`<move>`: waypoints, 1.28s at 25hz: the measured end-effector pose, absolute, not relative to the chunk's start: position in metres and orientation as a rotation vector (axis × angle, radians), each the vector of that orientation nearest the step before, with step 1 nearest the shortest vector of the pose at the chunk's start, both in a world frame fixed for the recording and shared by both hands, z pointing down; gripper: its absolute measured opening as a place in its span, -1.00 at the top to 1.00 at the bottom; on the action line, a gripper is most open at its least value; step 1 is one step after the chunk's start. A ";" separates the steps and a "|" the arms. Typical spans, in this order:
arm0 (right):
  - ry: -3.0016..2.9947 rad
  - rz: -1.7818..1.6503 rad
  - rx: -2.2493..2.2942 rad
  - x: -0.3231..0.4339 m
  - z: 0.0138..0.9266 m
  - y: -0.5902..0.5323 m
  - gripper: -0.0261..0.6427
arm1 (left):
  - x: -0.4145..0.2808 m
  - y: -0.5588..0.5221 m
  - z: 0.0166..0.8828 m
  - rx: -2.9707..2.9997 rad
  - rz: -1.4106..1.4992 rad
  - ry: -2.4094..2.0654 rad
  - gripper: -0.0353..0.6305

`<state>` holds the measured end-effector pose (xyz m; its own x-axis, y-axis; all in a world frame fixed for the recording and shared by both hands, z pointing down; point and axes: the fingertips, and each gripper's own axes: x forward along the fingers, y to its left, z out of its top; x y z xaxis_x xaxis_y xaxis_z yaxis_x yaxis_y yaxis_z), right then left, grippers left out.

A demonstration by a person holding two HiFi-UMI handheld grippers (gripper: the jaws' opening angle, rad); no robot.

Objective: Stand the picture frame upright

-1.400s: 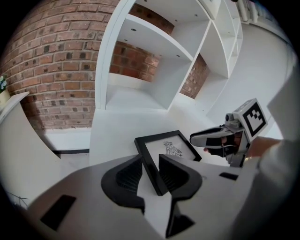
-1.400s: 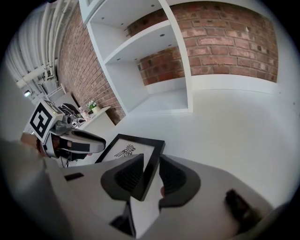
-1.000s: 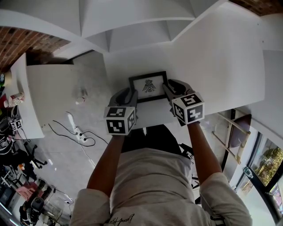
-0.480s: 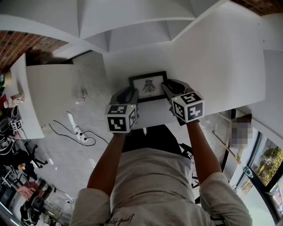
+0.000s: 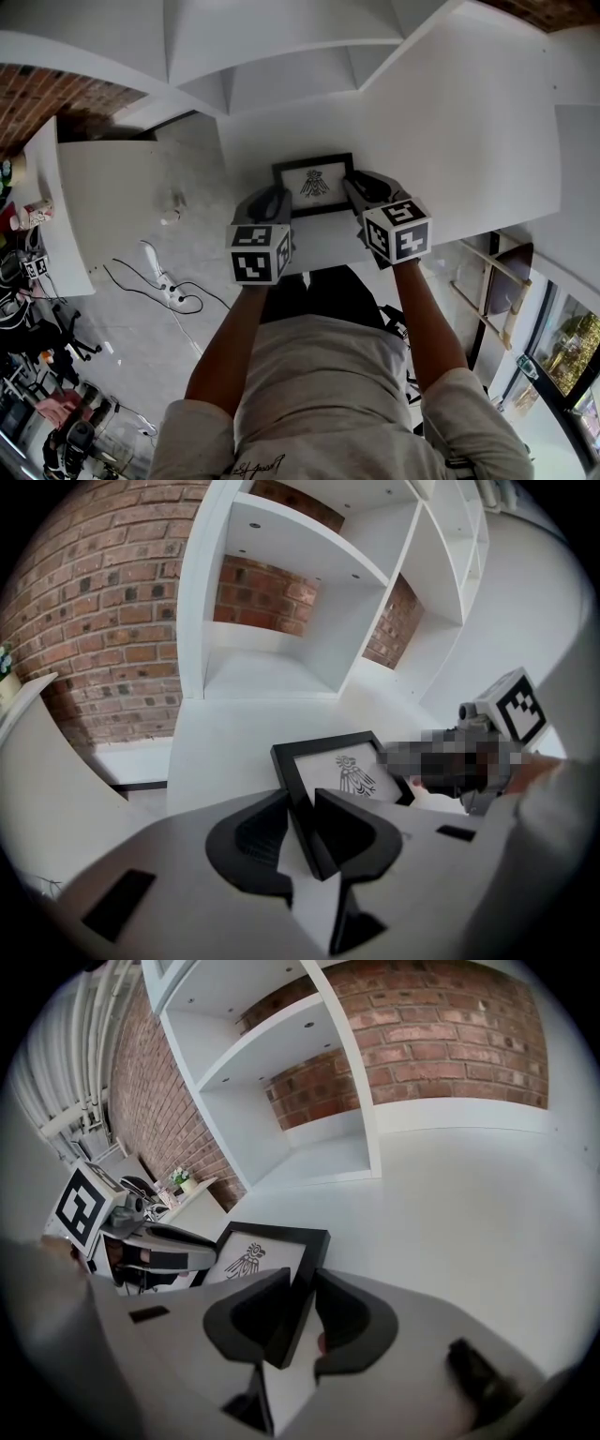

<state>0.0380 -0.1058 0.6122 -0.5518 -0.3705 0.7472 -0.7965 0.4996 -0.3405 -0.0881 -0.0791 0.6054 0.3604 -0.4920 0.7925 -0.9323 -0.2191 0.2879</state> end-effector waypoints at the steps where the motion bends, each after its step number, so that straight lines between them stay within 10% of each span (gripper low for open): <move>1: -2.145 0.910 0.961 0.039 0.610 -0.107 0.63 | -0.087 -0.080 0.604 1.858 0.720 -1.248 0.59; 32: -2.298 0.667 1.170 0.084 0.539 -0.199 0.63 | -0.044 -0.179 0.529 2.148 0.673 -1.373 0.59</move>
<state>0.0840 -0.1995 0.5391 -0.5239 -0.6004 0.6043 -0.8305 0.5176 -0.2058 -0.0437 -0.1789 0.5286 0.3692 -0.6724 0.6416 -0.9190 -0.3669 0.1443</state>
